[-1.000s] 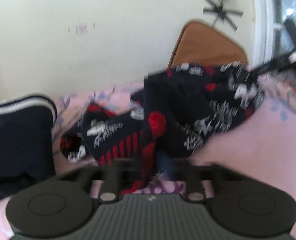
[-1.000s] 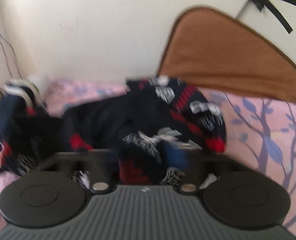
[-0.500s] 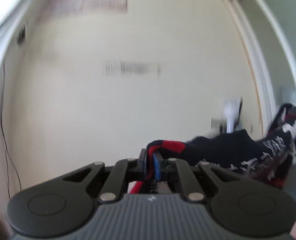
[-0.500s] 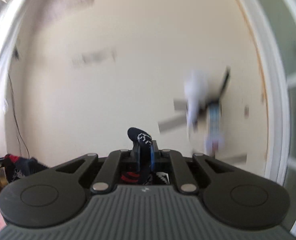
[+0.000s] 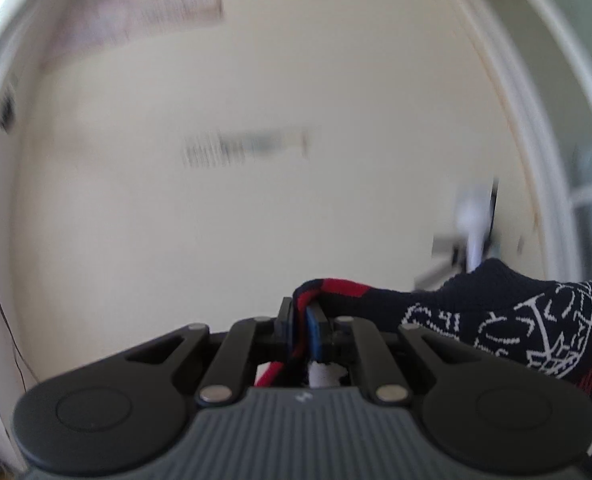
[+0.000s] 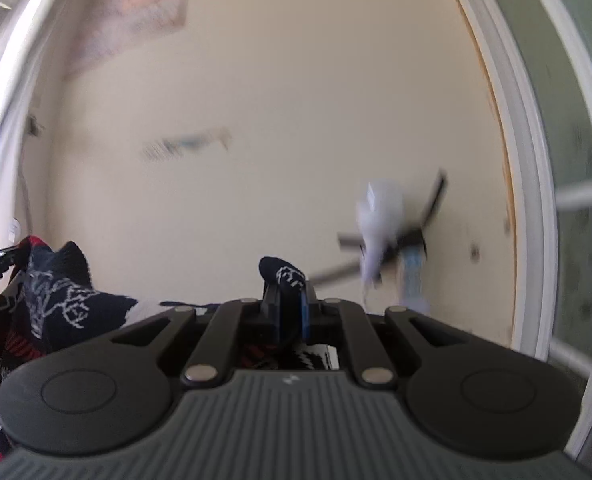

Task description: Fold small clothes

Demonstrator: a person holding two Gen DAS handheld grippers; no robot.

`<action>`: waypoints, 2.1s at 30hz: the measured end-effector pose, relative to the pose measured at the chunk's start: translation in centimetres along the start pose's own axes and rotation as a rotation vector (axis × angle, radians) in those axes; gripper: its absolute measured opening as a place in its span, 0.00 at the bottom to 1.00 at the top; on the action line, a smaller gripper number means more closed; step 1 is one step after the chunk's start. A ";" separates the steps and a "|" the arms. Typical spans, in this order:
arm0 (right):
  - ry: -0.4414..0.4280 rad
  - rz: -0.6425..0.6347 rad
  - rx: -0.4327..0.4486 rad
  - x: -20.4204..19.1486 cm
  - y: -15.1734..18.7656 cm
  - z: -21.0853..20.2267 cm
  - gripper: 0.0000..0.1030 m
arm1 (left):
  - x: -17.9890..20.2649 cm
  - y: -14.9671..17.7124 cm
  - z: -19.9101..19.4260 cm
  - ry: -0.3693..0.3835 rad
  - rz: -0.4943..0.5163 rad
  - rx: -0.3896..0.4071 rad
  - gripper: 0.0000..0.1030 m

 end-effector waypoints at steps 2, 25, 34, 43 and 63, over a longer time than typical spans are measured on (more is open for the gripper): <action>0.044 0.026 -0.092 1.5 3.7 4.7 0.12 | 1.1 3.8 5.0 -0.036 0.048 -0.113 0.08; -0.018 0.005 -0.791 0.1 32.5 29.9 0.56 | 1.9 36.1 21.4 -0.076 0.209 -0.915 0.55; 0.090 -0.046 -0.575 1.1 30.1 29.0 0.37 | 0.6 34.7 23.2 -0.185 0.233 -0.869 0.10; 0.210 0.204 -0.507 14.1 26.9 16.8 0.57 | 0.4 27.5 16.8 0.002 -0.183 -0.674 0.45; 0.493 -0.403 -0.419 7.3 29.4 12.4 0.08 | 8.7 34.5 14.9 0.113 -0.113 -0.703 0.61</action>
Point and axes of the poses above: each gripper's, at about its wrist camera, not at the fingertips, and z roughly the way its jaws point, x to its right, y to its underside, the point moved 7 cm from there along z, roughly the way its jaws point, and after that the axes turned 5 degrees about y, right-handed, at the moved point
